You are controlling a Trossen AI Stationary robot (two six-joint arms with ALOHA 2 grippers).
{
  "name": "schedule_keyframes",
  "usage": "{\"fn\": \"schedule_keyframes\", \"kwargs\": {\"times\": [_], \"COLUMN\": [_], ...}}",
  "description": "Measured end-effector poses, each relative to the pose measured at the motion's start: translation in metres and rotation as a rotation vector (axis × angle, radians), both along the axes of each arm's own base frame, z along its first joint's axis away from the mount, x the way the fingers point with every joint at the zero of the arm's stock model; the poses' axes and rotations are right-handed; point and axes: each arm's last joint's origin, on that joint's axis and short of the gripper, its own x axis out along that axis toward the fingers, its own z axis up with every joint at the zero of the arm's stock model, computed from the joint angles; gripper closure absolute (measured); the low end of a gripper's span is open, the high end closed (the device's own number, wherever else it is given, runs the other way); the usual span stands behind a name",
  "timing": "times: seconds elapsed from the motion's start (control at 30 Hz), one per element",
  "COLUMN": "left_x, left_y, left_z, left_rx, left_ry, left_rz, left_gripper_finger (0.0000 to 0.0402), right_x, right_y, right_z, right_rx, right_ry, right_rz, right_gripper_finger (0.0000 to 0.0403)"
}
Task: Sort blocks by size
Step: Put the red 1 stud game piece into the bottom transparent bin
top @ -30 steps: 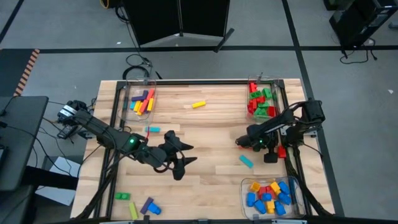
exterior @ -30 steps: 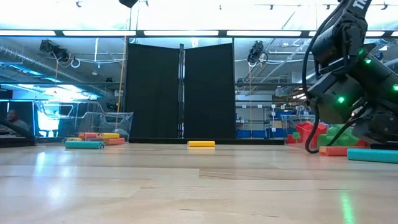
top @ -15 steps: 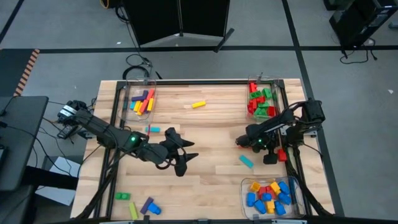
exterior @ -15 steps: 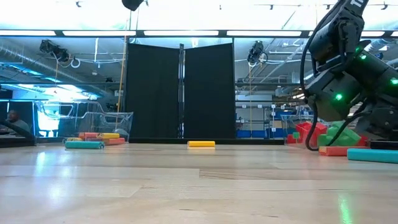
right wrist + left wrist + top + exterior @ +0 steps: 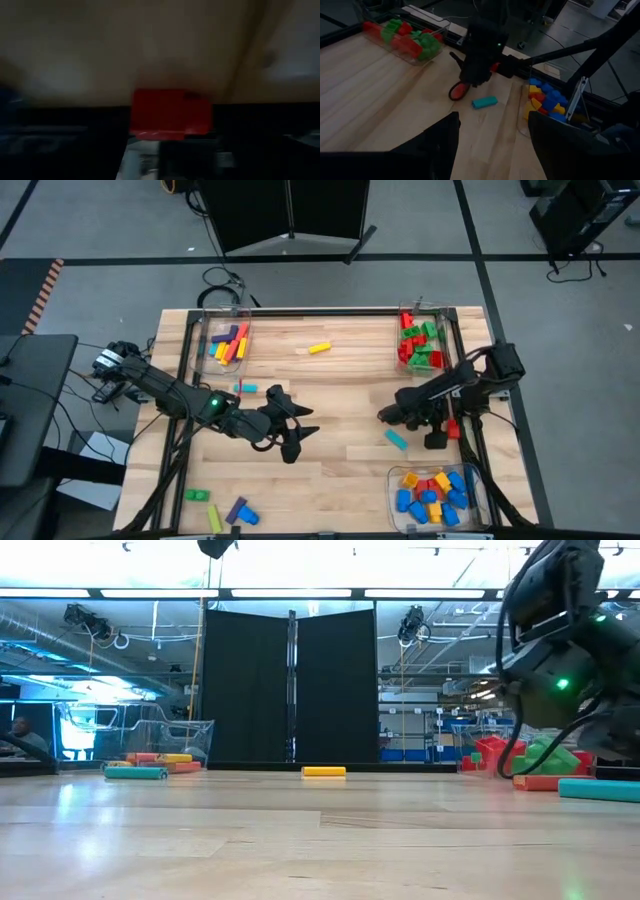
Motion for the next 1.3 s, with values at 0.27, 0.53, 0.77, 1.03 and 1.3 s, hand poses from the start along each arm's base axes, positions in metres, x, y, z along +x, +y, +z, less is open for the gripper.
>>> {"fn": "schedule_keyframes", "kwargs": {"times": [0.27,0.53,0.77,1.03,1.3], "left_x": [0.0,0.0,0.001,0.002,0.002], "left_y": [0.0,0.0,0.0,-0.001,-0.001], "left_z": [0.0,0.0,0.002,0.004,0.004], "left_rx": [0.0,0.0,0.002,0.009,0.004], "left_ry": [0.0,0.0,-0.018,-0.036,-0.043], "left_rz": [-0.001,-0.001,-0.005,-0.011,-0.01], "left_gripper_finger": [0.0158,0.0158,0.0158,0.0158,0.0158], "right_x": [-0.01,-0.019,-0.019,-0.017,-0.01], "right_y": [0.006,0.012,0.011,0.011,0.014], "right_z": [-0.01,-0.018,-0.019,-0.02,-0.017], "right_rx": [-0.007,-0.037,-0.058,-0.079,-0.082], "right_ry": [0.001,-0.005,-0.011,-0.018,-0.029], "right_rz": [0.024,0.011,0.027,-0.002,-0.066], "right_gripper_finger": [0.0073,0.008,0.009,0.0126,0.0232]}}
